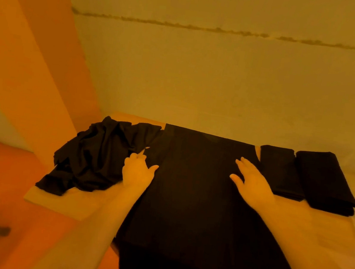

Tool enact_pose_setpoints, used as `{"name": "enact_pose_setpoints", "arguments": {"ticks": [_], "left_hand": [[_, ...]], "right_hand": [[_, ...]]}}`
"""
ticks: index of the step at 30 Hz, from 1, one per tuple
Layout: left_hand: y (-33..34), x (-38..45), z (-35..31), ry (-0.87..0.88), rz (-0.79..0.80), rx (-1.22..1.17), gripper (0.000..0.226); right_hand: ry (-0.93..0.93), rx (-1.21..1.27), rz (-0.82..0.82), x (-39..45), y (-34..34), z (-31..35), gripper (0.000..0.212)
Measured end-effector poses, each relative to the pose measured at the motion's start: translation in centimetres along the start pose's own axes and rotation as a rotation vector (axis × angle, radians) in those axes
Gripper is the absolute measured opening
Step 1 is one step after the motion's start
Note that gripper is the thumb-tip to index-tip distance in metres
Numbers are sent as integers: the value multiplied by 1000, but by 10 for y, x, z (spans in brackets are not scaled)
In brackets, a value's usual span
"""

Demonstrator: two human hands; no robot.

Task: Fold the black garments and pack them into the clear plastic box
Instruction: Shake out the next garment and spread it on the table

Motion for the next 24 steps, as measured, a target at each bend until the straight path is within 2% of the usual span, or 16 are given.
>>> {"name": "enact_pose_setpoints", "arguments": {"ticks": [2,5,9,10,12,14,15,17,21,24], "left_hand": [[5,5,-2,38,-45,-92,49],[4,8,0,114,-95,-127,42],[4,15,7,47,-134,-50,27],[3,14,-1,92,-146,3,30],[2,17,-27,231,-190,51,32],[5,26,-57,323,-173,17,29],[7,36,-69,326,-154,-13,29],[12,64,-86,302,-115,-34,32],[13,132,-105,333,-68,231,43],[23,180,-108,203,157,475,62]], "right_hand": [[-6,-115,105,4,19,-8,59],[17,-214,108,-1,30,-22,58],[-1,-186,135,-15,29,-20,61],[-18,-129,114,-14,22,-18,61],[-16,-4,-32,0,-2,-16,57],[33,76,-161,28,-30,-18,48],[64,95,-167,46,-39,-20,45],[100,99,-98,86,-46,-24,42],[95,-10,86,156,-47,-38,40],[207,-188,249,198,-37,-51,51]]}}
Point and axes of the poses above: each hand's wrist, its own x-axis towards the middle knuckle, its own y-axis out of the palm, z = x × y, the point moved 5 cm from there along x, towards the middle knuckle, and after that the axes turned 1 degree about y, right-handed, at the moved point
